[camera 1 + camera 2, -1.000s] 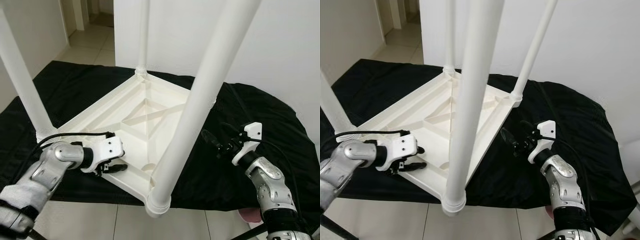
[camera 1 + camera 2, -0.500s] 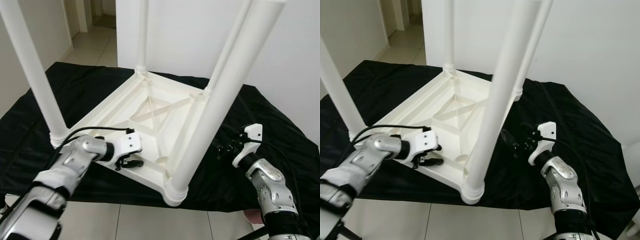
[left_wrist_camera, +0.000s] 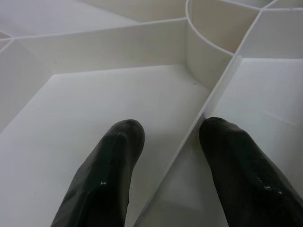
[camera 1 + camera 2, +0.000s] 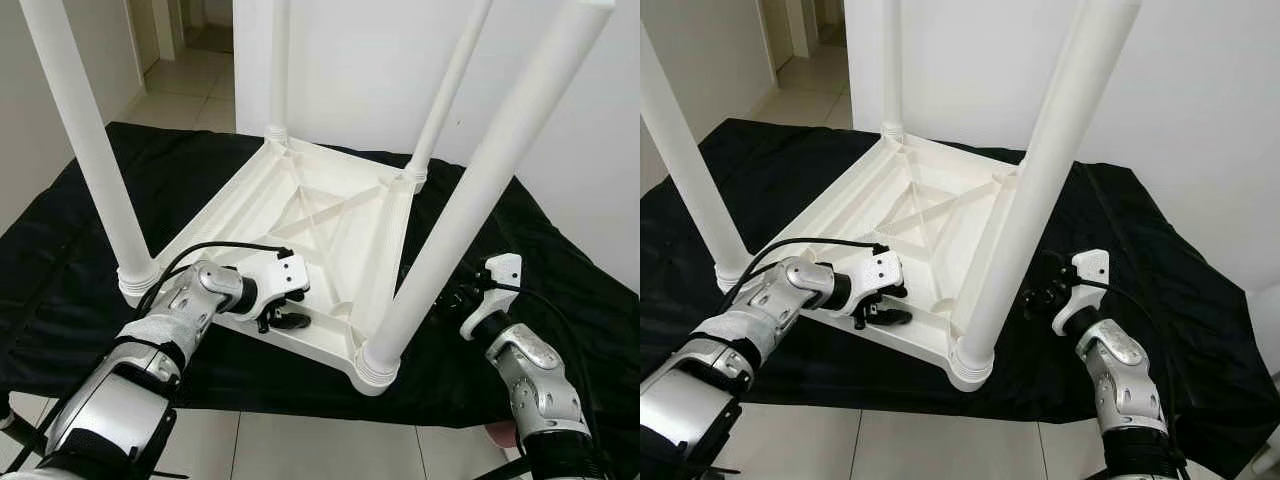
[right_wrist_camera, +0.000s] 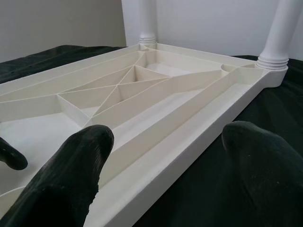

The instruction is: Building children table

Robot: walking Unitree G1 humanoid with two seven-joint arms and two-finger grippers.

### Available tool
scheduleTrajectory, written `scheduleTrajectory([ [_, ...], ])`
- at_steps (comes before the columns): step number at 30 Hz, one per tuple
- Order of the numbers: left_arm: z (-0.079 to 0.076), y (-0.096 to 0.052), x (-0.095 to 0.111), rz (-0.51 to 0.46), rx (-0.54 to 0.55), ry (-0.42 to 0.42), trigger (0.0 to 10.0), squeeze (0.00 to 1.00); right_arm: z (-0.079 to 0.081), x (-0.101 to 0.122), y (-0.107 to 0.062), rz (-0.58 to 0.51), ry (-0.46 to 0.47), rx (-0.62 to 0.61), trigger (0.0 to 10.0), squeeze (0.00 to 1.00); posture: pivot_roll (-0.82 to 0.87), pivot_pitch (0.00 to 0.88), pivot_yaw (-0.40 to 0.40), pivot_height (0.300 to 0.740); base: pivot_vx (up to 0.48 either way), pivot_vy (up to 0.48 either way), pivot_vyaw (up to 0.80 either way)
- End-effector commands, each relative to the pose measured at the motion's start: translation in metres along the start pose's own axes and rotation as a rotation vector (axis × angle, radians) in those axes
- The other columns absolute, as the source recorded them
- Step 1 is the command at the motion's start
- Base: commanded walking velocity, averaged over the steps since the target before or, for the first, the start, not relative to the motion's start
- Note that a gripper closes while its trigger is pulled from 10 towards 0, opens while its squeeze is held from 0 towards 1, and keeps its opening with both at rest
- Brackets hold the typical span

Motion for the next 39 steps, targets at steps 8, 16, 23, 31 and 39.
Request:
scheduleTrajectory([
  [8, 0.076, -0.044, 0.005, -0.043, 0.680, -0.027, 10.0, 0.00, -0.003, -0.004, -0.013, 0.007, -0.024, -0.035, 10.0, 0.00, -0.03, 0.000, -0.079, 0.740, 0.000, 0.000, 0.00],
  [16, 0.054, -0.076, 0.036, -0.370, 0.505, -0.090, 10.0, 0.00, -0.005, -0.013, -0.036, 0.056, -0.040, 0.021, 10.0, 0.00, -0.02, 0.000, -0.089, 0.740, 0.000, 0.000, 0.00],
  [23, 0.028, -0.095, 0.043, -0.452, 0.409, -0.123, 10.0, 0.00, -0.008, -0.017, -0.048, 0.107, -0.046, 0.051, 10.0, 0.00, -0.01, 0.000, -0.095, 0.740, 0.000, 0.000, 0.00],
  [31, 0.006, -0.115, 0.039, -0.468, 0.374, -0.168, 10.0, 0.00, 0.000, -0.021, -0.073, 0.175, -0.049, 0.181, 10.0, 0.00, -0.01, 0.000, -0.091, 0.740, 0.000, 0.000, 0.00],
  [39, -0.021, -0.128, 0.042, -0.476, 0.315, -0.228, 10.0, 0.00, 0.019, -0.019, -0.093, 0.227, -0.019, 0.364, 10.0, 1.00, -0.02, 0.000, -0.079, 0.740, 0.000, 0.000, 0.00],
])
Point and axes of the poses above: a point about 5 cm out from each wrist's last joint towards the gripper, its own y axis pointing out of the wrist towards the gripper, its own x axis along the axis of the wrist's last joint, z = x × y, the point moved 4 cm from there along y, pointing out of the wrist towards the gripper, and after that the axes turned 2 degrees about -y, right-handed, at the moved point
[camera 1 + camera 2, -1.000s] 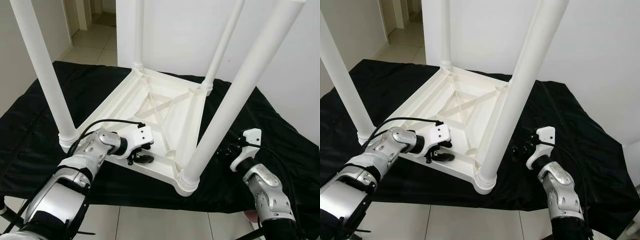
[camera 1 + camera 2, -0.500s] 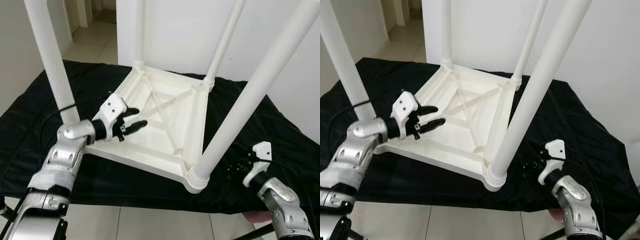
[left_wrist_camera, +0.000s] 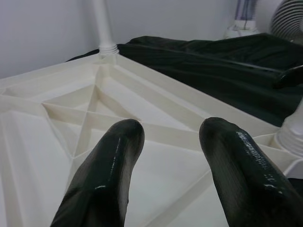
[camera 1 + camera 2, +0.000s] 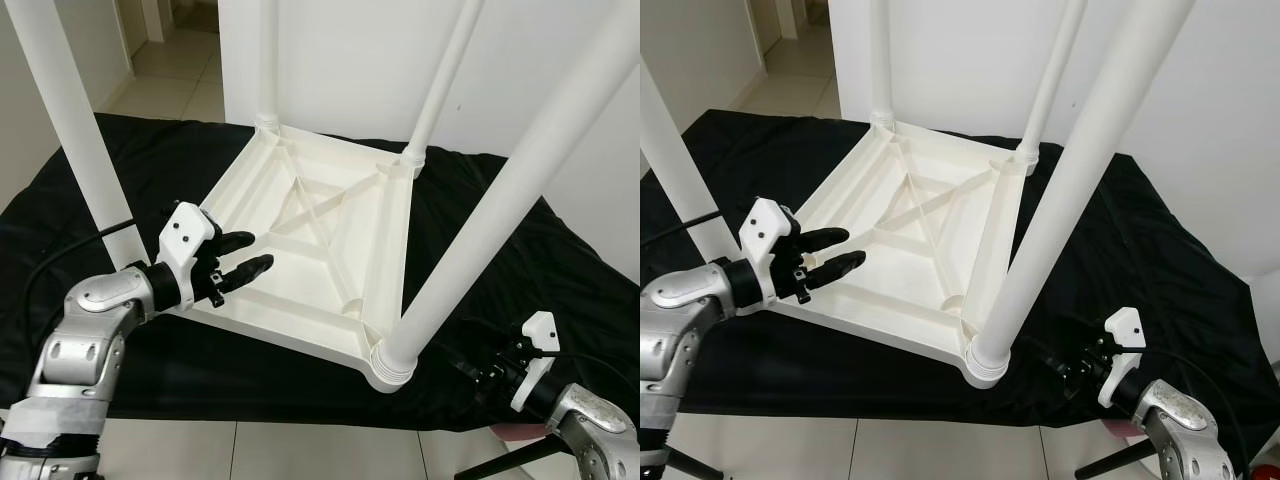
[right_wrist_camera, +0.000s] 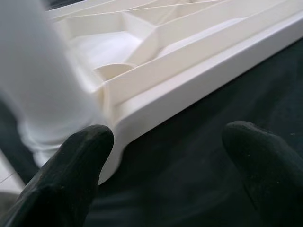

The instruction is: Building children table

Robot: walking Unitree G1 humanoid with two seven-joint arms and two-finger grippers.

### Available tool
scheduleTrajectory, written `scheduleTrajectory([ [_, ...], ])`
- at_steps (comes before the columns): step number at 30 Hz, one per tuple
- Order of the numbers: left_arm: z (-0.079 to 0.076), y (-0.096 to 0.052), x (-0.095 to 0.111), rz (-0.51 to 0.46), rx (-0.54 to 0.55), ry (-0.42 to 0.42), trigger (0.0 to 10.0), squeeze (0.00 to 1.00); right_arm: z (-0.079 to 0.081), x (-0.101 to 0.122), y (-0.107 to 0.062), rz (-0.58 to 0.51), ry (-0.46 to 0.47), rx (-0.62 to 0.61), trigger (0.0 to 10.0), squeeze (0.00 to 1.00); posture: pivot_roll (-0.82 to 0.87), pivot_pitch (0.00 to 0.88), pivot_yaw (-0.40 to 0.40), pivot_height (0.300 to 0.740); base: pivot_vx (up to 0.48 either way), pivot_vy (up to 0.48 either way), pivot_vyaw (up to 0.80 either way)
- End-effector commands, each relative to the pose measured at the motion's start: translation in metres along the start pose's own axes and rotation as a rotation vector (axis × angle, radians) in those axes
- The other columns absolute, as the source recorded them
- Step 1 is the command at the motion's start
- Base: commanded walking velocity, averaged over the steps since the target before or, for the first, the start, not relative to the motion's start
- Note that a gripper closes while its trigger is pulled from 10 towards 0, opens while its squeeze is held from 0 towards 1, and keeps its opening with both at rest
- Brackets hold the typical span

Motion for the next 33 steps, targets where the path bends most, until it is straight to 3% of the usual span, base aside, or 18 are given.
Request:
scheduleTrajectory([
  [1, -0.003, -0.003, -0.002, 0.018, -0.004, -0.027, 10.0, 0.00, 0.006, 0.000, -0.002, 0.009, 0.012, 0.046, 10.0, 1.00, -0.02, 0.000, -0.079, 0.740, 0.000, 0.000, 0.00],
  [4, -0.007, -0.007, -0.002, 0.031, -0.004, -0.044, 10.0, 0.00, 0.018, 0.005, -0.004, 0.015, 0.036, 0.153, 10.0, 1.00, -0.02, 0.000, -0.080, 0.740, 0.000, 0.000, 0.00],
  [13, -0.018, -0.003, 0.000, 0.030, -0.014, -0.078, 10.0, 0.00, 0.023, 0.016, 0.007, -0.001, -0.023, 0.211, 10.0, 1.00, -0.01, 0.000, -0.083, 0.740, 0.000, 0.000, 0.00],
  [14, -0.019, 0.000, 0.000, 0.027, 0.011, -0.099, 10.0, 0.00, 0.021, 0.020, 0.011, -0.020, -0.033, 0.210, 10.0, 0.00, 0.00, 0.000, -0.091, 0.740, 0.000, 0.000, 0.00],
  [17, -0.020, 0.007, 0.001, 0.006, 0.101, -0.152, 10.0, 0.00, 0.017, 0.029, 0.025, -0.060, -0.067, 0.187, 10.0, 0.00, 0.01, 0.000, -0.102, 0.740, 0.000, 0.000, 0.00],
  [22, -0.030, 0.008, -0.003, 0.020, 0.106, -0.172, 10.0, 0.00, 0.018, 0.034, 0.042, -0.101, -0.075, 0.170, 10.0, 0.00, 0.02, 0.000, -0.113, 0.740, 0.000, 0.000, 0.00],
  [28, -0.006, 0.008, -0.008, -0.003, 0.282, -0.235, 10.0, 0.00, 0.027, 0.036, 0.054, -0.124, -0.062, 0.200, 10.0, 0.00, 0.02, 0.000, -0.115, 0.740, 0.000, 0.000, 0.00],
  [31, -0.014, 0.011, -0.013, 0.031, 0.259, -0.216, 10.0, 0.00, 0.029, 0.035, 0.056, -0.123, -0.063, 0.211, 10.0, 0.00, 0.02, 0.000, -0.119, 0.740, 0.000, 0.000, 0.00],
  [32, -0.026, 0.013, -0.015, 0.062, 0.201, -0.151, 10.0, 0.00, 0.030, 0.035, 0.057, -0.125, -0.063, 0.212, 10.0, 0.00, 0.02, 0.000, -0.119, 0.740, 0.000, 0.000, 0.00],
  [33, -0.026, 0.013, -0.015, 0.062, 0.201, -0.151, 10.0, 0.00, 0.030, 0.035, 0.057, -0.125, -0.063, 0.212, 10.0, 0.00, 0.02, 0.000, -0.119, 0.740, 0.000, 0.000, 0.00],
])
Point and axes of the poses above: a point about 5 cm out from each wrist's last joint towards the gripper, its own y axis pointing out of the wrist towards the gripper, its own x axis along the axis of the wrist's last joint, z = x × y, the point moved 4 cm from there along y, pointing out of the wrist towards the gripper, and after that the axes turned 2 degrees about -y, right-handed, at the moved point
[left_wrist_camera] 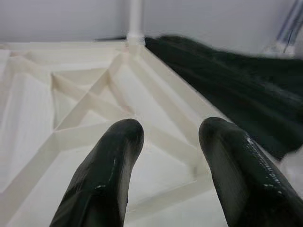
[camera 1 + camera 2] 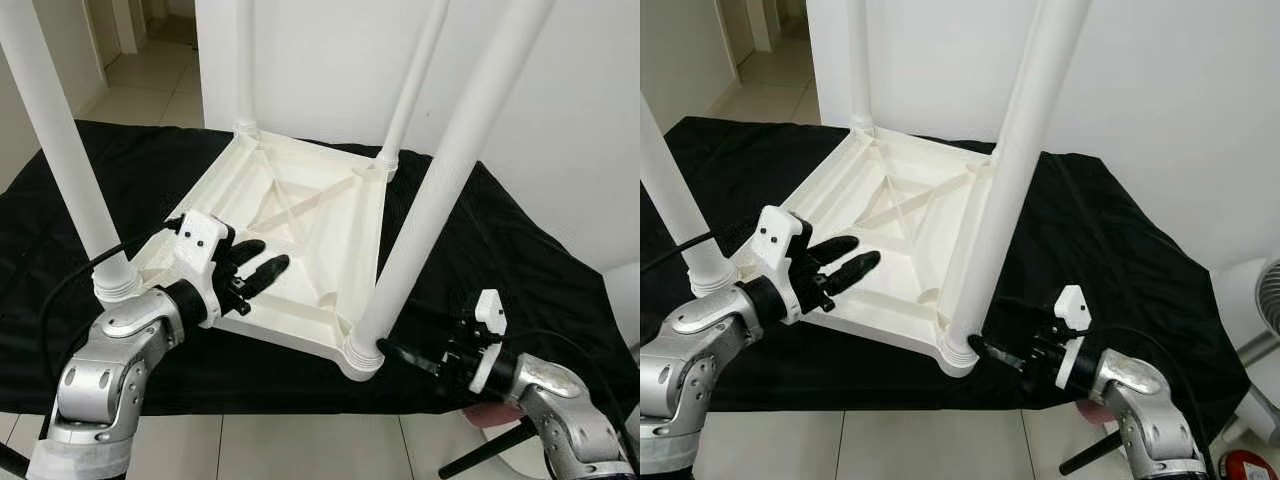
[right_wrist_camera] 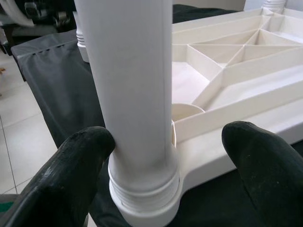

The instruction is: Building children table

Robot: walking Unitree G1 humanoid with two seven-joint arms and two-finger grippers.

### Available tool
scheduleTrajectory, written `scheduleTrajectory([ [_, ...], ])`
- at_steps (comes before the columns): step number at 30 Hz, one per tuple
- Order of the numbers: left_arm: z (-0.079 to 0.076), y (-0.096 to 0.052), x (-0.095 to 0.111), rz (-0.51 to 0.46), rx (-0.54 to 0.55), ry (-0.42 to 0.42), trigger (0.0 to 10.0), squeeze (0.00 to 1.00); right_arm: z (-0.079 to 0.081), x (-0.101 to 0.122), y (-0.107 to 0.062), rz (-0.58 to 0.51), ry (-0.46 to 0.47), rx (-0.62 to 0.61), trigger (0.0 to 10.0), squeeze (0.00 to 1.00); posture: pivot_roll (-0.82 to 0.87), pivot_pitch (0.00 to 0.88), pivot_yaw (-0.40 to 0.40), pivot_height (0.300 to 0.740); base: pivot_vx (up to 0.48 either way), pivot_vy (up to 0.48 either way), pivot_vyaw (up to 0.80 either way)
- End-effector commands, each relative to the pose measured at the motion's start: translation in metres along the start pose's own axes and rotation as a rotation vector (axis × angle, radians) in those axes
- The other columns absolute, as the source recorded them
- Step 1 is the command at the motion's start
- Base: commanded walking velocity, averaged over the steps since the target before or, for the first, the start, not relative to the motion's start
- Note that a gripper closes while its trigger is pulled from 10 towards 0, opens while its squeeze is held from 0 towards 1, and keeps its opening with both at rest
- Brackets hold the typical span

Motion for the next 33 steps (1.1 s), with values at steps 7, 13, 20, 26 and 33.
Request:
scheduleTrajectory([
  [7, -0.023, 0.009, -0.007, 0.030, -0.100, 0.052, 10.0, 0.00, 0.000, 0.009, 0.009, -0.039, -0.032, -0.005, 10.0, 0.00, 0.01, 0.000, -0.119, 0.740, 0.000, 0.000, 0.00],
  [13, -0.033, 0.011, -0.009, 0.040, -0.152, 0.058, 10.0, 0.00, 0.004, 0.010, 0.018, -0.044, -0.042, 0.018, 10.0, 0.00, 0.01, 0.000, -0.115, 0.740, 0.000, 0.000, 0.00],
  [20, -0.039, 0.012, -0.009, 0.037, -0.181, 0.075, 10.0, 0.00, 0.019, 0.004, 0.030, -0.036, -0.040, 0.079, 10.0, 0.00, 0.00, 0.000, -0.110, 0.740, 0.000, 0.000, 0.00],
  [26, -0.042, 0.010, -0.009, 0.039, -0.197, 0.068, 10.0, 0.00, 0.021, 0.001, 0.033, -0.034, -0.036, 0.071, 10.0, 0.00, 0.01, 0.000, -0.110, 0.740, 0.000, 0.000, 0.00],
  [33, -0.049, 0.008, -0.010, 0.045, -0.239, 0.068, 10.0, 0.00, 0.006, 0.003, 0.034, -0.044, -0.039, -0.025, 1.0, 0.00, 0.01, 0.000, -0.113, 0.740, 0.000, 0.000, 0.00],
])
Point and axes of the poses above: a point about 5 cm out from each wrist's last joint towards the gripper, its own y axis pointing out of the wrist towards the gripper, its own x axis along the axis of the wrist's last joint, z = x × y, the point moved 4 cm from there along y, pointing out of the wrist towards the gripper, and after that the axes turned 2 degrees about -y, right-handed, at the moved point
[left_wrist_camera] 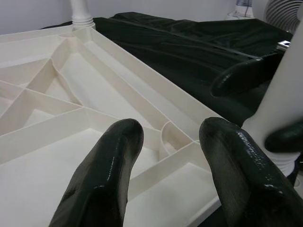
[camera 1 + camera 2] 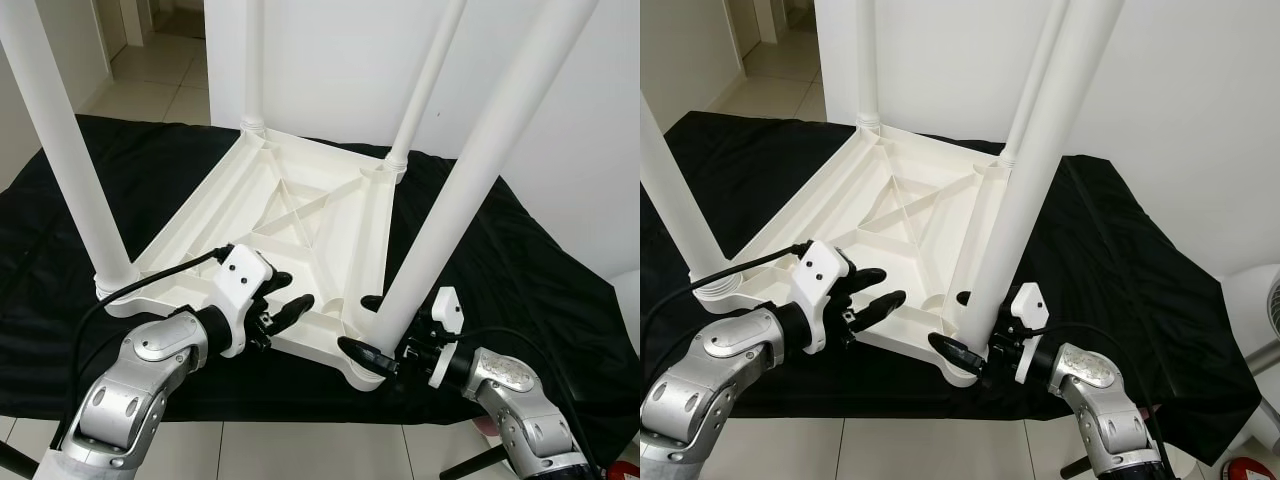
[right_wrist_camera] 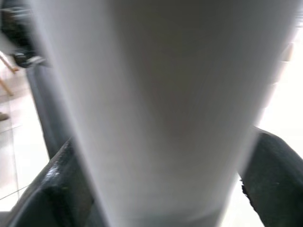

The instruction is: Building children table

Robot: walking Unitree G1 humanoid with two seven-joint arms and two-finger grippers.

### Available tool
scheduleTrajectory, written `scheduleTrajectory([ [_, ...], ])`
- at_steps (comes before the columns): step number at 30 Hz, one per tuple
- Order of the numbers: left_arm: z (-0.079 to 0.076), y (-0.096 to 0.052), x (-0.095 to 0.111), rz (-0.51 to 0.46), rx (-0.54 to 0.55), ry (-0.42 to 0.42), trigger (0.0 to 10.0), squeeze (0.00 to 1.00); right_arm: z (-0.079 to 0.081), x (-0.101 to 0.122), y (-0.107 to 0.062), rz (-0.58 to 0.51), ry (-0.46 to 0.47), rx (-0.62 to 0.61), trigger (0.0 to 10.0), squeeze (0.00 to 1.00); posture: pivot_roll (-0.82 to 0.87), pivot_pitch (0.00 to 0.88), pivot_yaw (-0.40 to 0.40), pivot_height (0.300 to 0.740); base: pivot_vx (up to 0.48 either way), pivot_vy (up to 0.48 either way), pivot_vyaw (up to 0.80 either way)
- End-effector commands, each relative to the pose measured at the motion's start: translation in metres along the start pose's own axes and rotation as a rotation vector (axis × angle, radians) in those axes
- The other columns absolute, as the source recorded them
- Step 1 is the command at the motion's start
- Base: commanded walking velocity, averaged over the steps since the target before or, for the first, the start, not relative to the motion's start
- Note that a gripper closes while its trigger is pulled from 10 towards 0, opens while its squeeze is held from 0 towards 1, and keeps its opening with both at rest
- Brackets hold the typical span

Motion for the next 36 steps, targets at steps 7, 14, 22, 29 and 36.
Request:
scheduleTrajectory([
  [7, -0.012, 0.002, 0.000, -0.002, -0.072, -0.007, 10.0, 0.00, -0.017, -0.003, -0.010, 0.016, -0.012, -0.097, 0.0, 0.00, 0.01, 0.000, -0.118, 0.740, 0.000, 0.000, 0.00],
  [14, -0.013, 0.002, 0.001, -0.005, -0.071, -0.007, 10.0, 0.00, -0.027, -0.007, -0.029, 0.047, -0.020, -0.156, 0.0, 0.00, 0.01, 0.000, -0.116, 0.740, 0.000, 0.000, 0.00],
  [22, -0.013, 0.002, 0.001, -0.004, -0.077, -0.007, 10.0, 0.00, -0.046, -0.012, -0.056, 0.088, -0.038, -0.283, 10.0, 0.00, 0.01, 0.000, -0.108, 0.740, 0.000, 0.000, 0.00],
  [29, -0.012, 0.003, 0.001, 0.000, -0.089, -0.006, 10.0, 0.00, -0.058, -0.018, -0.075, 0.109, -0.030, -0.373, 10.0, 0.00, 0.00, 0.000, -0.103, 0.740, 0.000, 0.000, 0.00],
  [36, -0.012, 0.001, -0.001, 0.009, -0.097, -0.009, 10.0, 0.00, -0.049, -0.021, -0.070, 0.100, -0.013, -0.344, 10.0, 0.00, 0.00, 0.000, -0.104, 0.740, 0.000, 0.000, 0.00],
])
Point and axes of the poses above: a point about 5 cm out from each wrist's last joint towards the gripper, its own y axis pointing out of the wrist towards the gripper, its own x axis along the axis of the wrist's last joint, z = x × y, the point moved 4 cm from there along y, pointing out of the wrist towards the gripper, and after that the axes turned 2 degrees about -y, right-handed, at the moved point
